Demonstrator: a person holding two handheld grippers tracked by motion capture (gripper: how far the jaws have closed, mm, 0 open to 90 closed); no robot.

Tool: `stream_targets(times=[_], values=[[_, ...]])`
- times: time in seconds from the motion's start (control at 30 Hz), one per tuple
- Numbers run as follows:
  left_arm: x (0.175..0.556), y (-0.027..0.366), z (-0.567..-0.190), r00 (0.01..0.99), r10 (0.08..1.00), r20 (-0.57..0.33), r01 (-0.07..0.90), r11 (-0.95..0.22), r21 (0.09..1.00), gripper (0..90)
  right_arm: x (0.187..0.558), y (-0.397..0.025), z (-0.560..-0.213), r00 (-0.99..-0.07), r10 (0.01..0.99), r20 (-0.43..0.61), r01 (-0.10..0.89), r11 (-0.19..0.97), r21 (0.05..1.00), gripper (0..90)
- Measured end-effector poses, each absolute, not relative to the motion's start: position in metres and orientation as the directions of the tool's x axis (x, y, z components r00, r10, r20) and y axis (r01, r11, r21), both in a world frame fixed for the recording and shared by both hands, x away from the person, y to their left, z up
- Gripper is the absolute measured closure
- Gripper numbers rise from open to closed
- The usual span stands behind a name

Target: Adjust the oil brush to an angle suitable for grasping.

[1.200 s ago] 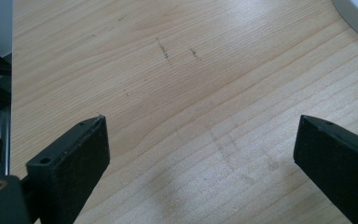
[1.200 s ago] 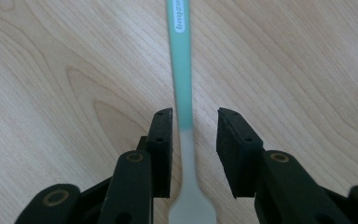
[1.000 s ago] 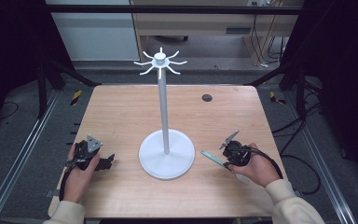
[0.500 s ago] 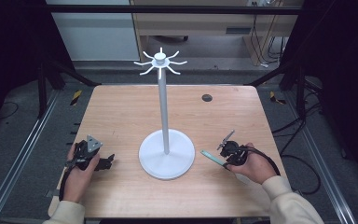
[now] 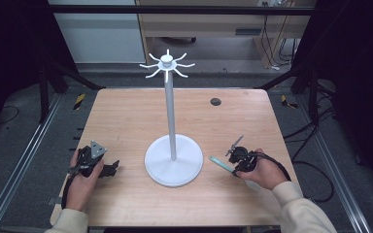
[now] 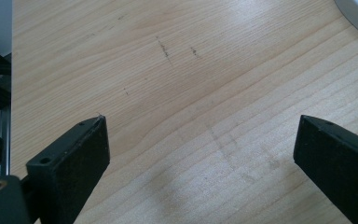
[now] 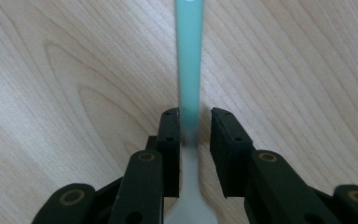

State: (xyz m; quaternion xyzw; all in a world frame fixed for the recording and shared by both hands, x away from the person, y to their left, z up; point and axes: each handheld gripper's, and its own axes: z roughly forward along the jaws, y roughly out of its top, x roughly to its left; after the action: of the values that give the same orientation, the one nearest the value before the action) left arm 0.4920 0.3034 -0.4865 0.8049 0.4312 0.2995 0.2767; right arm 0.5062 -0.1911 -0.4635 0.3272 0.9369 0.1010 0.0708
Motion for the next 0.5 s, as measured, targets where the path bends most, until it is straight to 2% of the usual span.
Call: stream_targets(times=[0.5], values=[[0.4921,0.3033,-0.4869,0.451,0.859,0.243,0.531,-0.477,0.7,3.0,0.5099,-0.1889,-0.4666,-0.783,0.62,-0.059,0.595,0.773,0.22,77.7]])
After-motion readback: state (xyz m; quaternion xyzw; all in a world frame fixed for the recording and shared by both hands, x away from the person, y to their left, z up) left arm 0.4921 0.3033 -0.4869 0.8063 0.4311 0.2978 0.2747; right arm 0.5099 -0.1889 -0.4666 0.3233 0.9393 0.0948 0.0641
